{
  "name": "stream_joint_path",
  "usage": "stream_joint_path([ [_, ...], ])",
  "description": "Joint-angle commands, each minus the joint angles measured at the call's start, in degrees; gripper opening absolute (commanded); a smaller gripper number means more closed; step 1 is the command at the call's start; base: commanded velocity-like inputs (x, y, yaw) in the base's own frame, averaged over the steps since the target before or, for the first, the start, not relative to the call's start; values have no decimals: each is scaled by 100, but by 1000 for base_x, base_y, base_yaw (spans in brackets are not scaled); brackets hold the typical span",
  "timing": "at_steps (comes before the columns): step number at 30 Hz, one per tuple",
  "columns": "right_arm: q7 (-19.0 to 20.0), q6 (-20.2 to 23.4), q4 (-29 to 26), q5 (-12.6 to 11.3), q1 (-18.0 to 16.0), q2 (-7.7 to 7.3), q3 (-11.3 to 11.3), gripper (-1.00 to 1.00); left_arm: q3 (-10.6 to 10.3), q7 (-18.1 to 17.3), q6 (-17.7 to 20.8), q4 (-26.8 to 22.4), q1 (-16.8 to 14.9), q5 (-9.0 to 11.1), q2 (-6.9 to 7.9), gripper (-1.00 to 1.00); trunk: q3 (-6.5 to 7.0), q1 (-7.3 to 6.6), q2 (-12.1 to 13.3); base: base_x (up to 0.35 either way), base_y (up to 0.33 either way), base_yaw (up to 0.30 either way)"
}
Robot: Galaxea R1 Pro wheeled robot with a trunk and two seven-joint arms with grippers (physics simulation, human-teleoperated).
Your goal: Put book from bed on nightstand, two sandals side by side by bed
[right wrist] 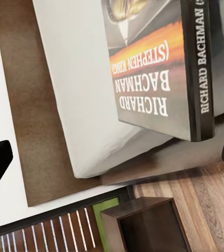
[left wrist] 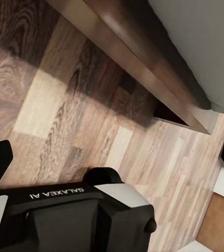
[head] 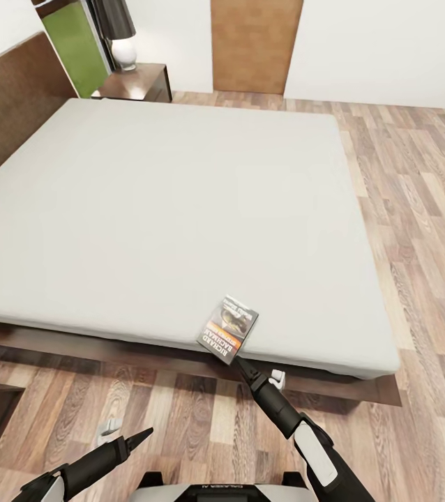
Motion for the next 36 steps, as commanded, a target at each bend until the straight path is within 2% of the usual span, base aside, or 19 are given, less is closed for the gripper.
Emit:
stream_joint_path([
  [1,4,52,0,-61,-2,-2,2,100,9,-21,60,2,-2,29,0,100,-21,23,-43,0,0,0],
  [6,3,52,0,-61,-2,3,2,100,9,-21,60,2,-2,29,0,100,-111,132,-244,0,0,0],
  [14,4,33,0,-61,-2,4,2,100,9,-25,60,2,-2,29,0,100,-111,132,-244,0,0,0],
  [22,4,26,3,-56,-2,5,-2,100,6,-22,60,2,-2,29,0,100,-254,308,-565,0,0,0],
  [36,12,9,35,-61,-2,5,-12,100,0,-24,60,2,-2,29,0,100,-254,308,-565,0,0,0],
])
